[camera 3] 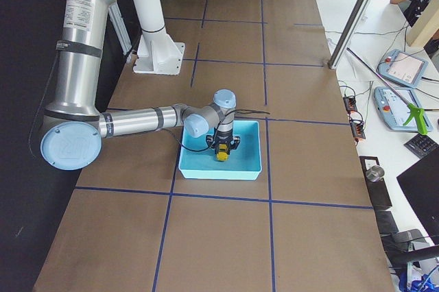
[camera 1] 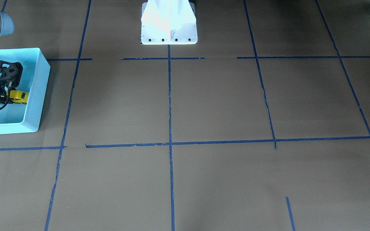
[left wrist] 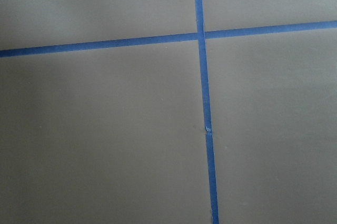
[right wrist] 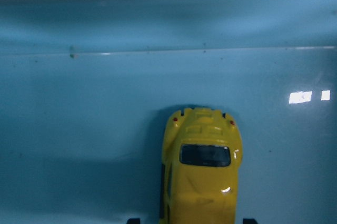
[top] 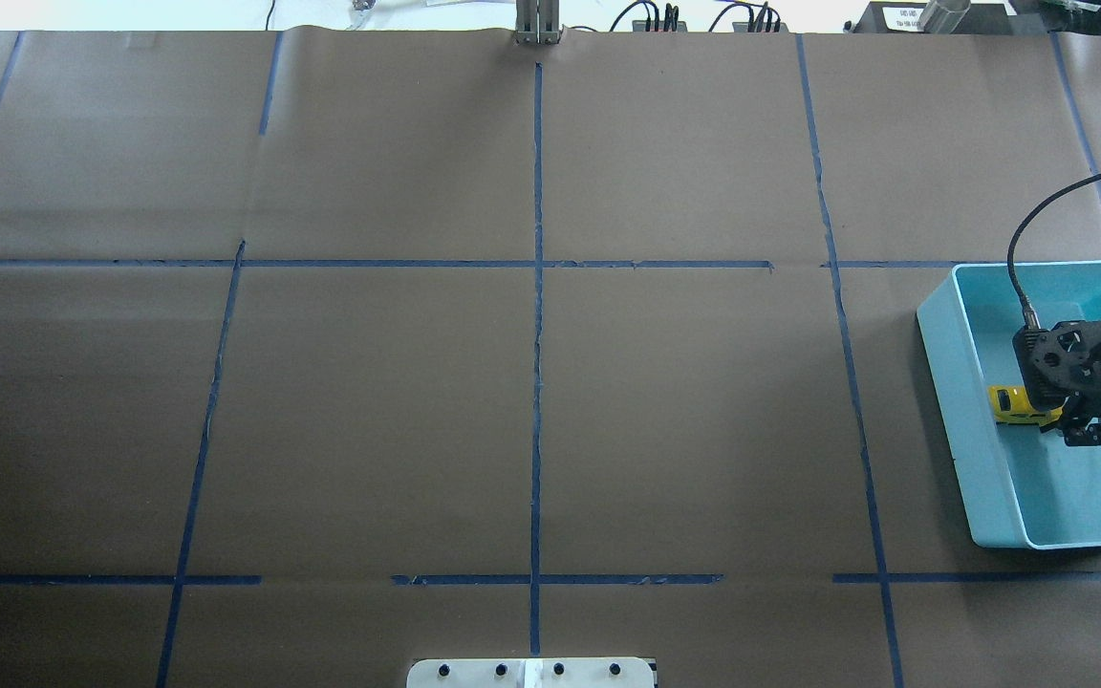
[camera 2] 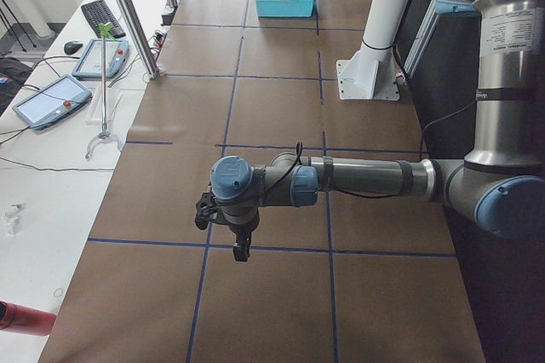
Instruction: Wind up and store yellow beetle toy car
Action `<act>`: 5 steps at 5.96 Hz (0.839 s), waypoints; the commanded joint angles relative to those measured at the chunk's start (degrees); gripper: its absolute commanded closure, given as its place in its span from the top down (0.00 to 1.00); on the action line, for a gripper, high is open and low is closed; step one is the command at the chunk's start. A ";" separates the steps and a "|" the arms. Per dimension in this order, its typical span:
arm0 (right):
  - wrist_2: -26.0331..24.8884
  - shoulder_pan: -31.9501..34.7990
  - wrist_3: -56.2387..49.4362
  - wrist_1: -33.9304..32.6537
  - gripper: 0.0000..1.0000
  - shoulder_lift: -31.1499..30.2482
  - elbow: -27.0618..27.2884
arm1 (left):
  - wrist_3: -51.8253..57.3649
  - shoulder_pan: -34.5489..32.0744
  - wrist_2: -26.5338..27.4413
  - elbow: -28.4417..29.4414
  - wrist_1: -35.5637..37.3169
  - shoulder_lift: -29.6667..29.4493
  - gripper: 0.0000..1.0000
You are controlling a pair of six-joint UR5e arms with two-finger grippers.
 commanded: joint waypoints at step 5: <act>8.43 21.27 -0.17 -21.25 1.00 -5.77 13.56 | -0.11 0.07 -0.14 0.00 -0.04 0.02 1.00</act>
